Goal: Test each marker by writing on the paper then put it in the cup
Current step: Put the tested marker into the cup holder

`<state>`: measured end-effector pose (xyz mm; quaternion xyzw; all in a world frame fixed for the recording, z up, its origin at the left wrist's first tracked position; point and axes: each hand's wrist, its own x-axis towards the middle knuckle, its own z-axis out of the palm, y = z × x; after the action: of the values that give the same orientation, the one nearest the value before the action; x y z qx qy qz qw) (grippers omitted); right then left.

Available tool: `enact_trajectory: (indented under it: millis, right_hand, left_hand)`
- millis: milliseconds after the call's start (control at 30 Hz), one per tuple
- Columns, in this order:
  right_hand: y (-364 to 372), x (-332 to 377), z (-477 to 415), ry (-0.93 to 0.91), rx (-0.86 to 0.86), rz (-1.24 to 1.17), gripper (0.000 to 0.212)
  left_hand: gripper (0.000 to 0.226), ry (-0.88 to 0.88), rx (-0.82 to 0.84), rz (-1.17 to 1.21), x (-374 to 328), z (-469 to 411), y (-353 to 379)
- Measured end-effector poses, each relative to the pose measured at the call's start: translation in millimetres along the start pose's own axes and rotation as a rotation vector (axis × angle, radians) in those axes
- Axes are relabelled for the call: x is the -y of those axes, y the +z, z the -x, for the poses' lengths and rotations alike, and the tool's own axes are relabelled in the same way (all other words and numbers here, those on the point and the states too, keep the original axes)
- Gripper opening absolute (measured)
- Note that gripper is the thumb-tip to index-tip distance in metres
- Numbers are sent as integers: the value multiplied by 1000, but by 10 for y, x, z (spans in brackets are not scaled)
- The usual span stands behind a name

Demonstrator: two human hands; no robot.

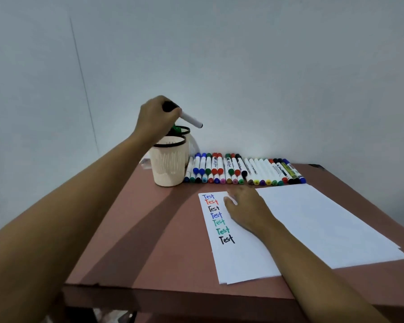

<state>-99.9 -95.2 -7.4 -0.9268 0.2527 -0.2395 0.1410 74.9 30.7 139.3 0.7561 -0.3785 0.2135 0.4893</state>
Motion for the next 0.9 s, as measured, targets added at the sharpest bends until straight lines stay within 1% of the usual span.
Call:
enact_trajectory:
  millis: [167,400,467,567,633,733,900]
  right_hand:
    - [-33,40,37,-12,20,20,34]
    - [-6,20,19,-10,22,57,36]
    - [-4,20,9,-17,19,61,38]
    - [-1,15,-9,-17,27,58,38]
    - [6,8,-15,-17,31,54,37]
    - [14,2,-18,-15,33,58,37]
    - [10,5,-18,-10,46,55,38]
  left_hand:
    - [20,-10,56,-154,110,-434,-107]
    - [9,-55,177,-278,277,-661,144]
    - [15,-92,200,-266,352,-670,242]
    - [34,-132,218,-228,428,-634,354]
    - [37,-110,240,-229,450,-619,408]
    - [32,-48,260,-227,396,-575,446]
    - [26,152,196,-181,125,-298,404]
